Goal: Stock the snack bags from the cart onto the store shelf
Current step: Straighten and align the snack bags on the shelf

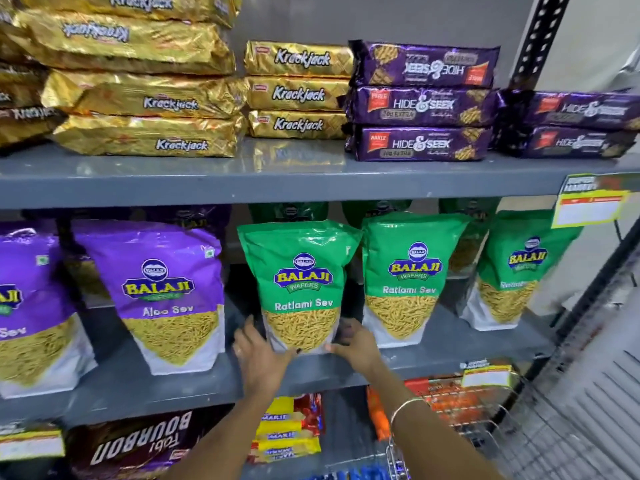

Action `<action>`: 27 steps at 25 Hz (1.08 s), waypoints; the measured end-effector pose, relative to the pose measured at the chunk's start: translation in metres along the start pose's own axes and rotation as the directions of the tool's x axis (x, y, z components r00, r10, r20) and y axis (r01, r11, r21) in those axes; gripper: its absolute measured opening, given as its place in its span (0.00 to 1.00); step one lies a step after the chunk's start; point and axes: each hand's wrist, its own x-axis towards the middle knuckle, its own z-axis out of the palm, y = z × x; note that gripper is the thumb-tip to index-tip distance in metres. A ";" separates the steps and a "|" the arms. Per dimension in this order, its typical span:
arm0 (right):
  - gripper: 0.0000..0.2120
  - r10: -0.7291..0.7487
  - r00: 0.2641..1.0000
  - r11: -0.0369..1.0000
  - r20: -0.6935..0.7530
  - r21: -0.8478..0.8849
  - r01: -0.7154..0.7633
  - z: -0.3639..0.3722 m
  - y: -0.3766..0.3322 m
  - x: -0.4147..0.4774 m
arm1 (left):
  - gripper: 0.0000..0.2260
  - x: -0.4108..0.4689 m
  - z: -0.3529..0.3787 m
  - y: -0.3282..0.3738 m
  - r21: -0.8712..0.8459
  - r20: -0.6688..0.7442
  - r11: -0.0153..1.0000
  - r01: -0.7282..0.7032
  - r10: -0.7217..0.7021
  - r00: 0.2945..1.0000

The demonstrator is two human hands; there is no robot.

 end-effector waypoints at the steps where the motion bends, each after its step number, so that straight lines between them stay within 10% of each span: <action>1: 0.15 0.048 0.998 0.999 -0.032 -0.009 -0.048 -0.009 0.004 -0.005 | 0.38 -0.012 0.000 0.001 0.121 -0.063 0.986 -0.117 0.125 0.990; 5: 0.19 0.249 0.950 0.941 -0.187 -0.184 -0.283 -0.063 0.034 -0.016 | 0.23 -0.045 0.021 0.025 0.172 0.169 0.793 -0.584 0.560 0.811; 8: 0.08 0.301 0.903 0.936 -0.306 -0.088 -0.341 -0.104 0.046 -0.019 | 0.24 -0.044 0.064 0.067 -0.095 0.411 0.912 -0.399 0.401 0.819; 13: 0.30 0.209 0.948 0.978 -0.241 0.078 -0.196 -0.125 0.067 0.013 | 0.38 -0.021 0.132 0.103 -0.254 0.409 0.967 0.011 0.097 0.907; 19: 0.27 0.159 0.953 0.982 -0.258 0.137 -0.127 -0.137 0.085 0.023 | 0.35 -0.022 0.154 0.110 -0.224 0.315 0.974 0.033 0.041 0.948; 23: 0.44 0.122 0.886 0.948 -0.448 0.316 0.030 -0.157 0.043 0.013 | 0.36 -0.023 0.154 0.123 -0.276 0.366 0.959 0.066 0.041 0.930; 27: 0.29 -0.341 0.677 0.940 -0.652 -0.218 0.263 -0.199 -0.043 0.006 | 0.37 -0.021 0.152 0.135 -0.347 0.382 0.927 0.144 -0.001 0.924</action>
